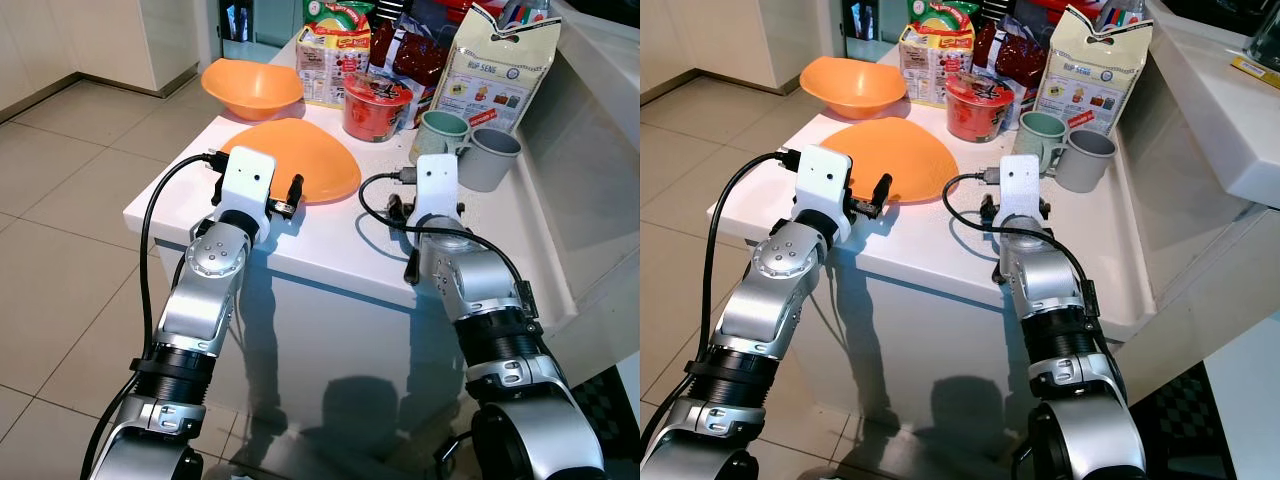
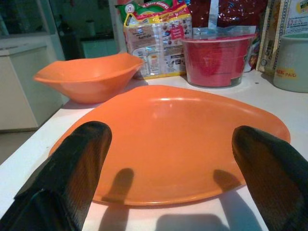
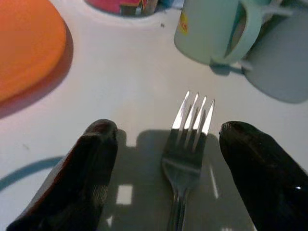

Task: Setting the table

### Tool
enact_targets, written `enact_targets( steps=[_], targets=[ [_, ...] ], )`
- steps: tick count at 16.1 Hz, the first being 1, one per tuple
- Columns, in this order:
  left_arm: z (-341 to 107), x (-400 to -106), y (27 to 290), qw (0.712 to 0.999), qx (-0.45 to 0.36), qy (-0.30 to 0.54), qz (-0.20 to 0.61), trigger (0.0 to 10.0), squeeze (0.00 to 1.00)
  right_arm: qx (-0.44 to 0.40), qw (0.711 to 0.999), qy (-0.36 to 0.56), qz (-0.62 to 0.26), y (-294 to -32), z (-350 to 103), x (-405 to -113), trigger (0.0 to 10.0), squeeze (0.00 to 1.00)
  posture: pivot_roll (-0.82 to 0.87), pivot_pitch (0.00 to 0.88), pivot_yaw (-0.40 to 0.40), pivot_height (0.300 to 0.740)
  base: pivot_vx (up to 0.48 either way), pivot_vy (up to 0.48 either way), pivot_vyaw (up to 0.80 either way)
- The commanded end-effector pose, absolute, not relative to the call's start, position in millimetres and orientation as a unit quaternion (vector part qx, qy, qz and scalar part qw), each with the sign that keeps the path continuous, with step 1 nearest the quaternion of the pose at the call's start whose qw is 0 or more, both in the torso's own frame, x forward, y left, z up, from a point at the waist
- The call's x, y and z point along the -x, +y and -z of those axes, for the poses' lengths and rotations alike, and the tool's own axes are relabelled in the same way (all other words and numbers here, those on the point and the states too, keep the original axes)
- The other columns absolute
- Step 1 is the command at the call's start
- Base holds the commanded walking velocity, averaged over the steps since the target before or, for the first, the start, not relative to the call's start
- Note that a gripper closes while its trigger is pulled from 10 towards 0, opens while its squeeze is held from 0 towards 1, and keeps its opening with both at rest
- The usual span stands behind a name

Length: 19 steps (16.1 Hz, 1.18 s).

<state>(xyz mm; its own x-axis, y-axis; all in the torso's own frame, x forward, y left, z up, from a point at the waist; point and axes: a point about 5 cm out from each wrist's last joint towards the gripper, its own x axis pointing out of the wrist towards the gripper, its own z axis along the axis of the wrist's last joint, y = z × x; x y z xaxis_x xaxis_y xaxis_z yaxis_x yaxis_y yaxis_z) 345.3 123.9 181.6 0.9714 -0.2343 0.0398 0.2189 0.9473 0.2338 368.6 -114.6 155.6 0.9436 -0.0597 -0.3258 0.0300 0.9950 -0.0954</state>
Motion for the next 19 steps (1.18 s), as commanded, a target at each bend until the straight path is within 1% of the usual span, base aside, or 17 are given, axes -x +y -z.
enact_targets(
  steps=[1,19],
  targets=[
    [-188.9,-346.3,115.8,0.983,-0.121,-0.044,0.130,10.0,0.00,0.041,0.984,0.171,0.033,-119.3,-156.3,-369.3,10.0,0.00,0.18,0.000,-0.099,0.740,0.000,0.000,0.00],
    [-188.0,-347.2,116.0,0.983,-0.125,-0.040,0.129,10.0,0.00,0.049,0.983,0.172,0.042,-120.7,-158.2,-371.5,10.0,0.00,0.18,0.000,-0.100,0.740,0.000,0.000,0.00]
  ],
)
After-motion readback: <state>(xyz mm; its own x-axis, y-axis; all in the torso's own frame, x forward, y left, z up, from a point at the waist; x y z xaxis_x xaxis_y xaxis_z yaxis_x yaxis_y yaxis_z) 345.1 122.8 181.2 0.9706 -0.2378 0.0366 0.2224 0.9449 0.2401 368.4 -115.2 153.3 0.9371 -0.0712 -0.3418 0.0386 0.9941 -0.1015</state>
